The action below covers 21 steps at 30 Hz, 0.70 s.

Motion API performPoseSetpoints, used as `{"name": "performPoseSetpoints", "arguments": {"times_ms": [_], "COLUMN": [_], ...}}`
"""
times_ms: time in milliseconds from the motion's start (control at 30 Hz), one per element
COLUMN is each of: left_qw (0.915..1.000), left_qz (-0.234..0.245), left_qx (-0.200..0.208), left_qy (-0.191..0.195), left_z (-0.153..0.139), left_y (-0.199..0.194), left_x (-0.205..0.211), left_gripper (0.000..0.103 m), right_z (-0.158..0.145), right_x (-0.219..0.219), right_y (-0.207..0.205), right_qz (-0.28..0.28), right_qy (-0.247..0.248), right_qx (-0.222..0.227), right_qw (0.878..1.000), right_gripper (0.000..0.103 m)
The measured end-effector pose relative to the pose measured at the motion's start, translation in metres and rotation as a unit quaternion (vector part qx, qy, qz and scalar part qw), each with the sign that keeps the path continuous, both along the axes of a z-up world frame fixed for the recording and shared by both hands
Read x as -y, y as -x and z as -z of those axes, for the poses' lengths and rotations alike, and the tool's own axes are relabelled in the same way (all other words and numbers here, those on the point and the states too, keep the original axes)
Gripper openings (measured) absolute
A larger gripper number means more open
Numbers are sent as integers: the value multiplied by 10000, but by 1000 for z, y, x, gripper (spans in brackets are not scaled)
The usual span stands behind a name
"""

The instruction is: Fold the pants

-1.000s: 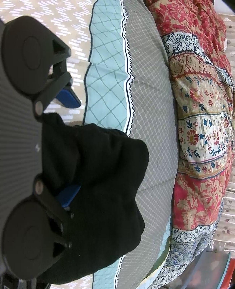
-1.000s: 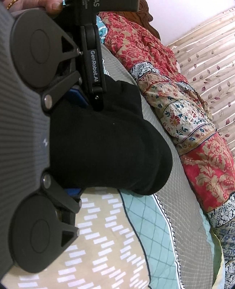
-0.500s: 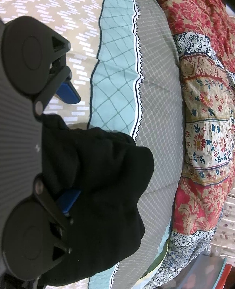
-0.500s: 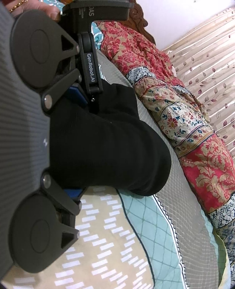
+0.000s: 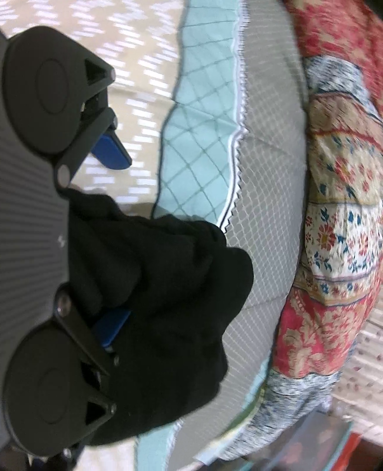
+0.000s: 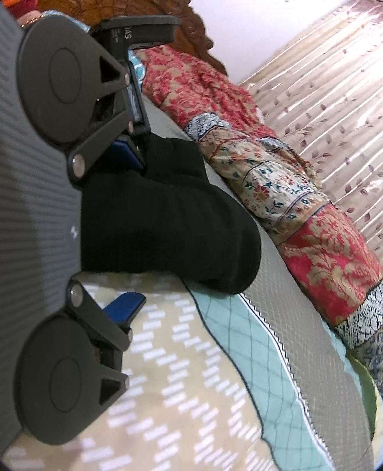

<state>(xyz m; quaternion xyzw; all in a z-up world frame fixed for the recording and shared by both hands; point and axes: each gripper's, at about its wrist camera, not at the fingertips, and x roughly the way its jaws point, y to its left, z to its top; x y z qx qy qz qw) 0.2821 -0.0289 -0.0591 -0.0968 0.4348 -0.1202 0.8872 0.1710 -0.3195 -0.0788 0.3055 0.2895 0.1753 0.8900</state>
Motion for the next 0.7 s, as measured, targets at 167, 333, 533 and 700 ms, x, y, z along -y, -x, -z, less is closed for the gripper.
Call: {"name": "performPoseSetpoints", "arguments": {"times_ms": [167, 333, 533, 700], "left_qw": [9980, 9997, 9997, 9952], "left_qz": [-56, 126, 121, -215], "left_qx": [-136, 214, 52, 204], "left_qy": [611, 2, 224, 938], "left_z": [5, 6, -6, -28], "left_y": [13, 29, 32, 37], "left_x": [-12, 13, 8, -32], "left_gripper": [103, 84, 71, 80], "right_z": [1, -11, -26, -49], "right_x": [0, -15, -27, -12], "right_y": [-6, 0, -14, 20], "right_qz": [46, -29, -320, 469], "right_qy": [-35, 665, 1568, 1890], "right_qx": [-111, 100, 295, 711], "right_qw": [9999, 9977, 9867, 9783], "right_gripper": [72, 50, 53, 81]}}
